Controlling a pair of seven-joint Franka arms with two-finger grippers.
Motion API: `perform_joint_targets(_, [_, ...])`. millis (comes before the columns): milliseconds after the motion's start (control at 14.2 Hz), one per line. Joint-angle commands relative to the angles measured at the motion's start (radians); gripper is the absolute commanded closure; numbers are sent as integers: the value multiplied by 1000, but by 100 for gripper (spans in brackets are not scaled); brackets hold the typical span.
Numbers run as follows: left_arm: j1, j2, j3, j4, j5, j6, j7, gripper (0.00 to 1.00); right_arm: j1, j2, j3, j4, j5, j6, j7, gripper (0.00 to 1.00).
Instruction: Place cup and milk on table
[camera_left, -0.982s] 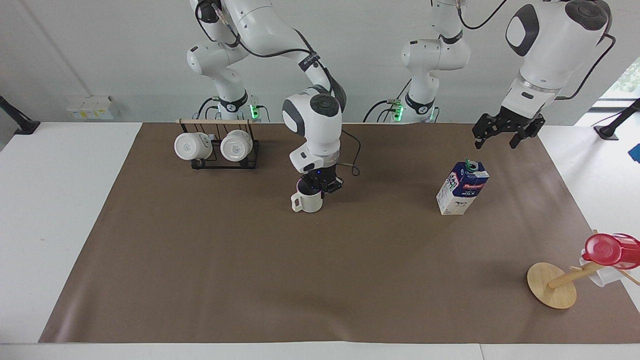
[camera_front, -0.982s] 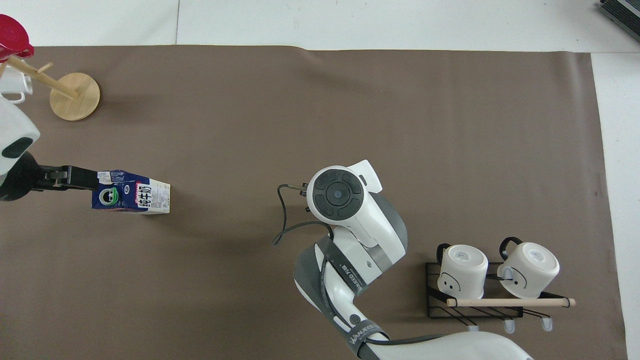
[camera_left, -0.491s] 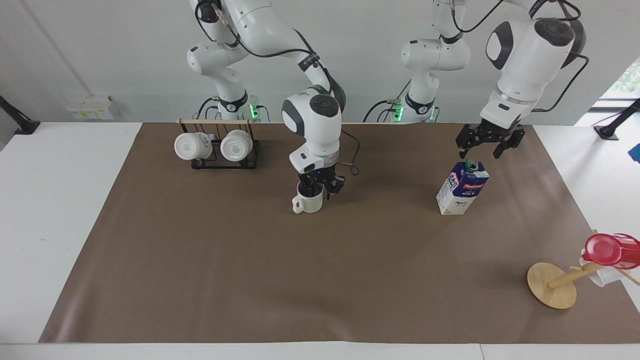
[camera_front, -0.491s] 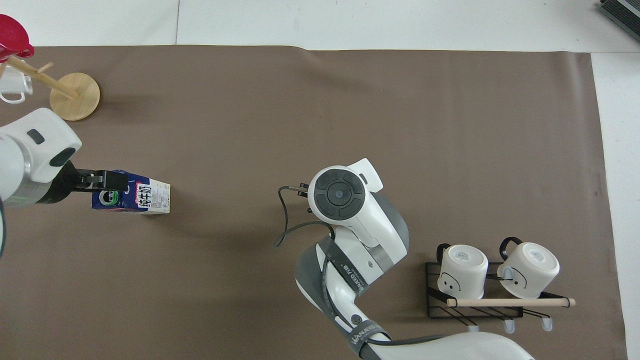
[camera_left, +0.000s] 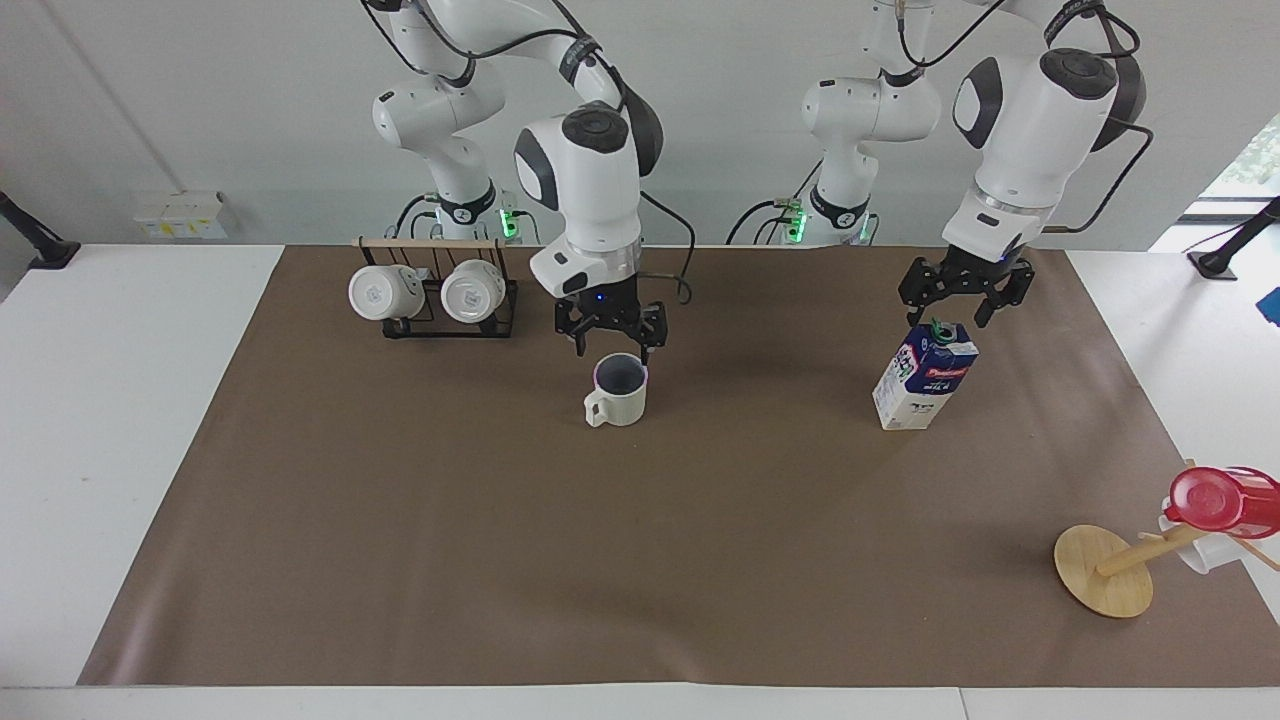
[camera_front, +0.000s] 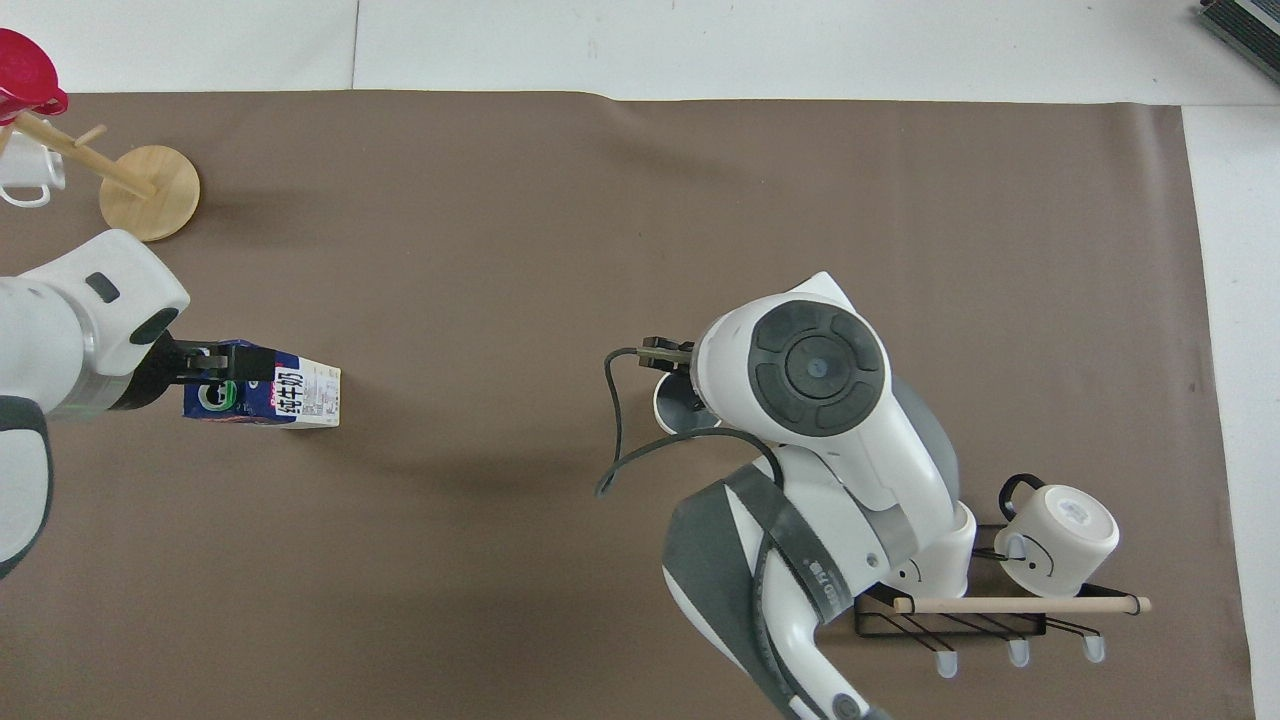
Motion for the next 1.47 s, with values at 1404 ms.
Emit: perform_joint_targets(1404, [5, 33, 9, -75, 70, 141, 41, 0, -509, -279, -52, 57, 48, -540, -673, 0])
